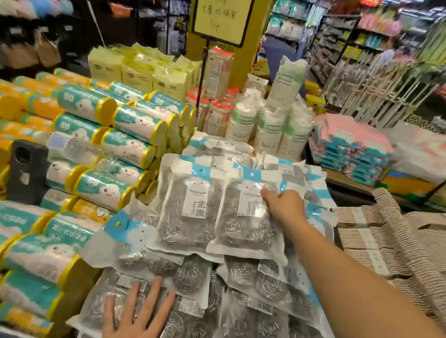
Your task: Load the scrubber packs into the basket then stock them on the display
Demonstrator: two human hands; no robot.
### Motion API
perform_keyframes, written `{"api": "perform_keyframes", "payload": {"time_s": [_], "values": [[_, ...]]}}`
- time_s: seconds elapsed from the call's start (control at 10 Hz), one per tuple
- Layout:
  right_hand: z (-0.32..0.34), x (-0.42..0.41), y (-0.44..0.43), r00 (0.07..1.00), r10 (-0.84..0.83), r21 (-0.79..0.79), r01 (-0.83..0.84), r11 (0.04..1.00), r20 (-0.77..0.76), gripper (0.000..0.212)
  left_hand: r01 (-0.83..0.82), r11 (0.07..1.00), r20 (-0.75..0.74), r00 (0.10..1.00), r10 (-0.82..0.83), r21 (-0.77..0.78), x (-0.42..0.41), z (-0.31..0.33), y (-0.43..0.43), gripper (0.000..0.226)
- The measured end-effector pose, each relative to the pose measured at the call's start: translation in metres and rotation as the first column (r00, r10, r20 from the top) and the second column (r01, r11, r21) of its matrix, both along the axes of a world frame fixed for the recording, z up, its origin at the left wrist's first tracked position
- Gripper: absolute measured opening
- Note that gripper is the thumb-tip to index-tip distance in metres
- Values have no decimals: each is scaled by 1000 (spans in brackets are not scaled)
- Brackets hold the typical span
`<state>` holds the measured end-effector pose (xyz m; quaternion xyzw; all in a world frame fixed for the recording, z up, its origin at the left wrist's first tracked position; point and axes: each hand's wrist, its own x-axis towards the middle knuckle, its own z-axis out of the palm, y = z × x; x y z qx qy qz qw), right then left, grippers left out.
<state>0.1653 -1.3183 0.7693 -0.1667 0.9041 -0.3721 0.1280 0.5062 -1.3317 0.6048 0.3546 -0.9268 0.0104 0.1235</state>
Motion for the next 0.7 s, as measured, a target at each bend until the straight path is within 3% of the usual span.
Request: {"api": "perform_keyframes", "payload": {"time_s": [0.1, 0.3, 0.4, 0.5, 0.6, 0.7], "values": [[1, 4, -5, 994, -25, 106, 36, 994, -103, 61, 5, 999, 22, 1000, -4, -42, 0, -6, -9, 78], [6, 15, -4, 999, 2, 81, 2, 997, -49, 68, 47, 998, -66, 997, -49, -32, -2, -7, -12, 86], [10, 24, 6, 997, 35, 92, -28, 995, -67, 74, 82, 996, -94, 993, -77, 45, 2, 1, -6, 94], [20, 39, 23, 985, 97, 163, -74, 984, -139, 71, 65, 990, -112, 992, -51, 124, 4, 22, -13, 85], [41, 59, 39, 968, 127, 94, -109, 990, -216, 64, 44, 944, -51, 998, -29, 326, 6, 41, -14, 68], [47, 89, 79, 962, 109, -16, -116, 993, -251, 48, 172, 893, -134, 983, -127, 416, 9, 52, -19, 72]]}}
